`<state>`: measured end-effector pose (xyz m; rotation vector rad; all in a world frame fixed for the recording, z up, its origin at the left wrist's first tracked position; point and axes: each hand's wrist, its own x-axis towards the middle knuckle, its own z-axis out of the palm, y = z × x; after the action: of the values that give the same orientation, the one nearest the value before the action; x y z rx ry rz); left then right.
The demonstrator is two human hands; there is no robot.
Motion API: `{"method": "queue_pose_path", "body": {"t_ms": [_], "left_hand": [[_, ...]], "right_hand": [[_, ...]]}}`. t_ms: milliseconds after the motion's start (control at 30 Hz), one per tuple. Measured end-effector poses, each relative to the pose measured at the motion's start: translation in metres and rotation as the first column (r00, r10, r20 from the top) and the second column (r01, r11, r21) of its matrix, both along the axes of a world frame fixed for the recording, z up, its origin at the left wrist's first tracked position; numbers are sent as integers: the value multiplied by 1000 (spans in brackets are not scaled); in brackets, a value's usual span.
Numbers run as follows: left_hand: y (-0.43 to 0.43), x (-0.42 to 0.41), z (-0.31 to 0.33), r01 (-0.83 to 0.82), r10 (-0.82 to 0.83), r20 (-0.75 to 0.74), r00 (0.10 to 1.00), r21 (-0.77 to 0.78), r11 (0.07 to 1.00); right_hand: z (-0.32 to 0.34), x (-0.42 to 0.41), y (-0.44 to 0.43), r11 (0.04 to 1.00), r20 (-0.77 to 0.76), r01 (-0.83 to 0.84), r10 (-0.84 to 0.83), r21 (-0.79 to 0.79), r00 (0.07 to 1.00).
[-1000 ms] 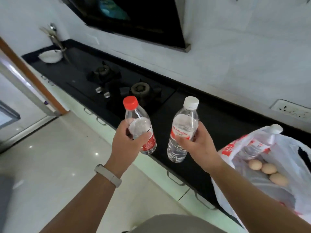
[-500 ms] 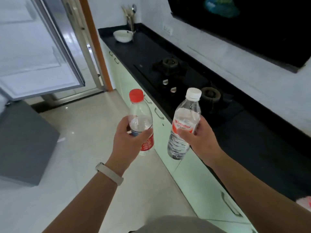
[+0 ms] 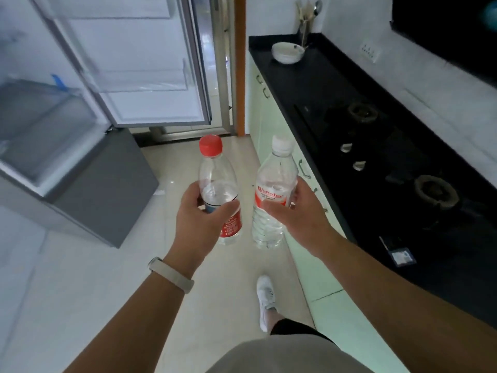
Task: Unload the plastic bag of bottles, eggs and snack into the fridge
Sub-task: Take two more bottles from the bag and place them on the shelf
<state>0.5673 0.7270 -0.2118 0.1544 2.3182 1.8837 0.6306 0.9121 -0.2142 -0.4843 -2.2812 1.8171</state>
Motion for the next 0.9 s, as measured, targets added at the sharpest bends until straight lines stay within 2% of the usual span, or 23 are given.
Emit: {"method": "queue_pose_path", "body": {"t_ms": [333, 533, 900], "left_hand": [[14, -107, 6, -223, 224, -2, 974, -124, 967], [33, -157, 22, -343, 339, -52, 939, -179, 922], [14, -199, 39, -498, 487, -109, 867, -245, 832]], "right_hand": [[-1, -155, 27, 970, -27, -222, 220, -103, 975], [-2, -234, 50, 919, -61, -379, 375, -106, 925], [-4, -313, 26, 852, -106, -509, 498, -126, 861]]}}
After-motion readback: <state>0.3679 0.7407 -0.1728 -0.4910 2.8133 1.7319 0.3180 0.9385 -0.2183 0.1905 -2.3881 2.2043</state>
